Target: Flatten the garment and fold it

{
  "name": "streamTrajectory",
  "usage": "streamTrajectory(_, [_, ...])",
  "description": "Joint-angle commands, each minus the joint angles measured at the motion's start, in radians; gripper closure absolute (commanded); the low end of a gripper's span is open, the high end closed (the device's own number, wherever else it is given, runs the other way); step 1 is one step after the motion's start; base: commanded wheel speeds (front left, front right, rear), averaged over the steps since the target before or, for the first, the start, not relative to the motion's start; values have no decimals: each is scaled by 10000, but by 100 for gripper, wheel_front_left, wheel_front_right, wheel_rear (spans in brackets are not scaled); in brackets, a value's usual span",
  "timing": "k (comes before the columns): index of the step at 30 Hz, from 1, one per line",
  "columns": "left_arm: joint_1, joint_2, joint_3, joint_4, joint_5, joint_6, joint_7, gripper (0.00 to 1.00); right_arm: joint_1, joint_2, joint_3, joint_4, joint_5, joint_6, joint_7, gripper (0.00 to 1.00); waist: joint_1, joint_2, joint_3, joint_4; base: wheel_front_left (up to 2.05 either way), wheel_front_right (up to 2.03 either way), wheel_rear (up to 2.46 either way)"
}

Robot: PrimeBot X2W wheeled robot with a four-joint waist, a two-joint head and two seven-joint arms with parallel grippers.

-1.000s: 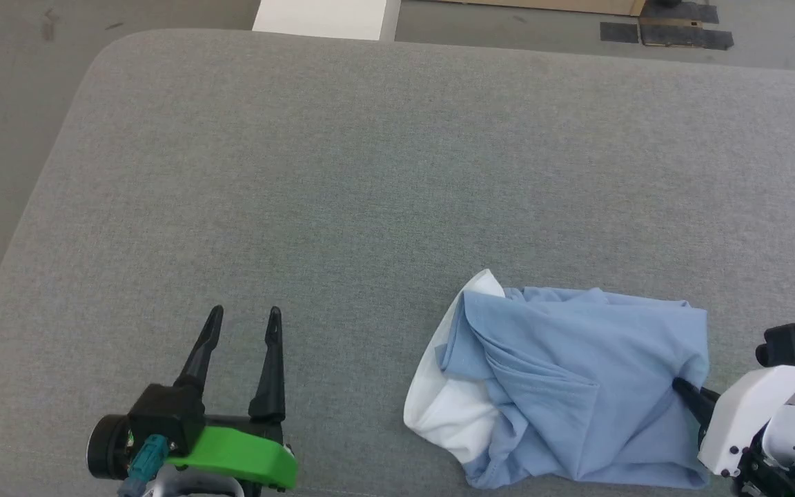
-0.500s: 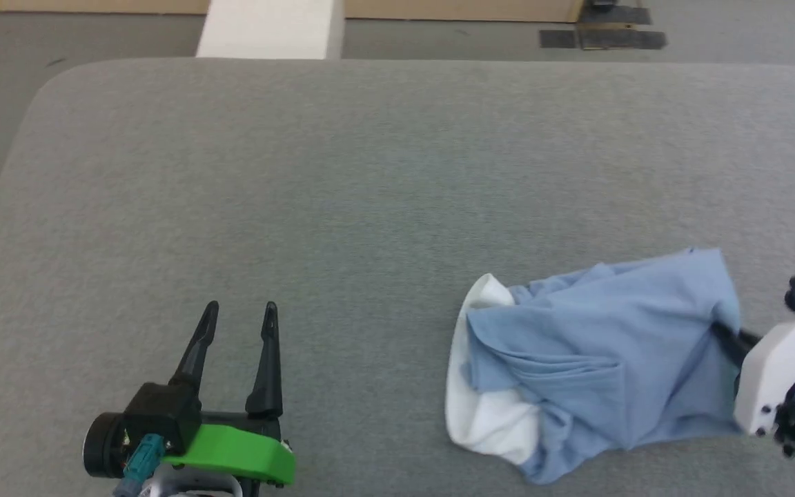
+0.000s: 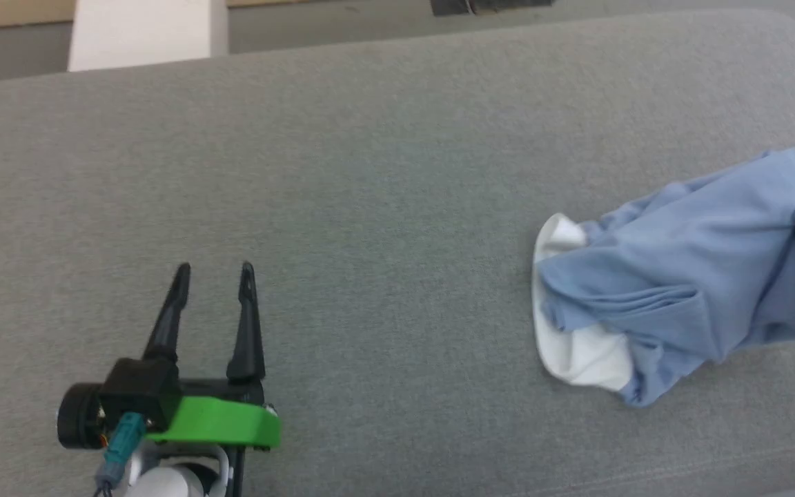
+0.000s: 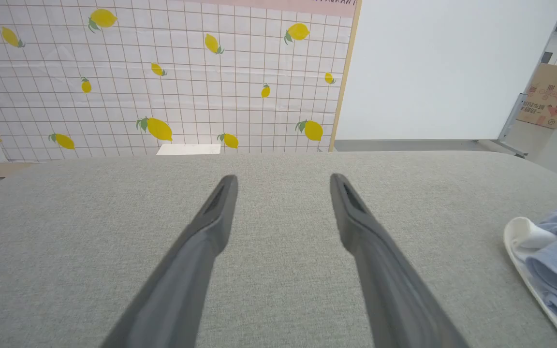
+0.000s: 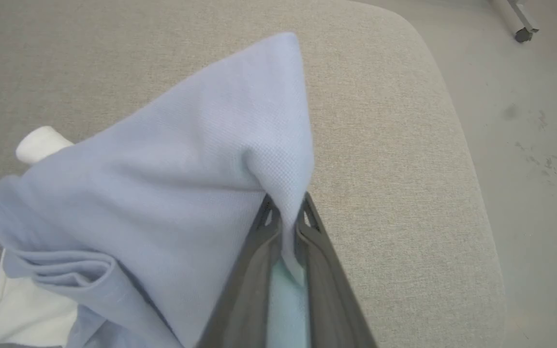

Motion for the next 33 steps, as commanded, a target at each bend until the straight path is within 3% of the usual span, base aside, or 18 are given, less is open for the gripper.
streamTrajectory(1, [-264, 88, 87, -115, 135, 108, -13, 0, -347, -132, -93, 135, -70, -15, -133, 100, 0, 0, 510, -444, 0, 0, 0])
streamTrajectory(19, [-1101, 605, 138, -979, 993, 458, 266, 0, -2649, -2143, -304, 2376, -903, -15, -1636, 100, 0, 0, 2252, -902, 0, 0, 0])
streamTrajectory(33, [-1811, 1197, -48, -1948, 2028, 543, 761, 0, -3872, -2563, -532, 5130, -1978, -15, -3766, 100, 0, 0, 3638, -1116, 0, 0, 0])
